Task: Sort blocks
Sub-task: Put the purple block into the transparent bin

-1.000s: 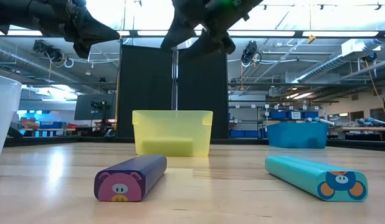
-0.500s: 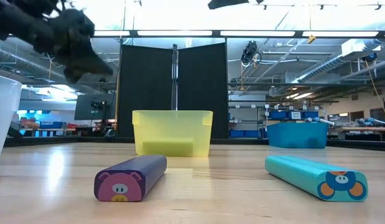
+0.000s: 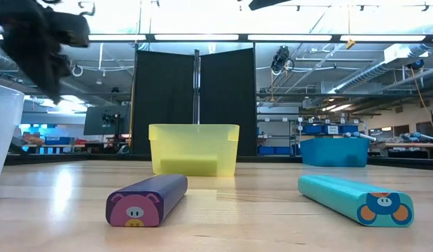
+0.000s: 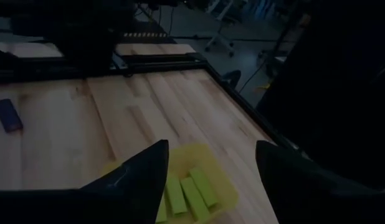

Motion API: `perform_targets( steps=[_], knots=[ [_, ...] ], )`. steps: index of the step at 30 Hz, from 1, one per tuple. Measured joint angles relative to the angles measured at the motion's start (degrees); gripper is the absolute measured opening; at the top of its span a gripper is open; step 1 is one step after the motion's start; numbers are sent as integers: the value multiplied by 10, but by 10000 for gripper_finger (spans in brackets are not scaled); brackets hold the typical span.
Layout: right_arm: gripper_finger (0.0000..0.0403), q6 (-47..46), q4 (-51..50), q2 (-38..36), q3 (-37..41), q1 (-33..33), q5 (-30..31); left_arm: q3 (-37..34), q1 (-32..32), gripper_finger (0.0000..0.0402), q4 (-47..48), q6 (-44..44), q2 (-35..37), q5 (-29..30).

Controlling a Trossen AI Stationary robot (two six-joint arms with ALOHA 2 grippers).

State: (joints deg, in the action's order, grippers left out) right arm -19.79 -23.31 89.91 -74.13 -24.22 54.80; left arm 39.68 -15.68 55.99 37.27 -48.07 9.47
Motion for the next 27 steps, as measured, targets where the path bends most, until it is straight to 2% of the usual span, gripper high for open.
perform_targets(
  steps=[6,9,15,22,27],
  knots=[
    [245,2,0,0,0,-6,11,33,-128,228,73,112,-57,-26],
    [243,3,0,0,0,-6,11,32,-197,228,76,171,-84,-47],
    [238,7,-3,0,0,-6,11,32,-321,228,62,272,-131,-51],
    [234,8,0,0,0,-6,11,31,-419,228,6,320,-188,-40],
    [230,5,4,0,0,-6,11,31,-465,228,6,338,-235,-34]
  ],
)
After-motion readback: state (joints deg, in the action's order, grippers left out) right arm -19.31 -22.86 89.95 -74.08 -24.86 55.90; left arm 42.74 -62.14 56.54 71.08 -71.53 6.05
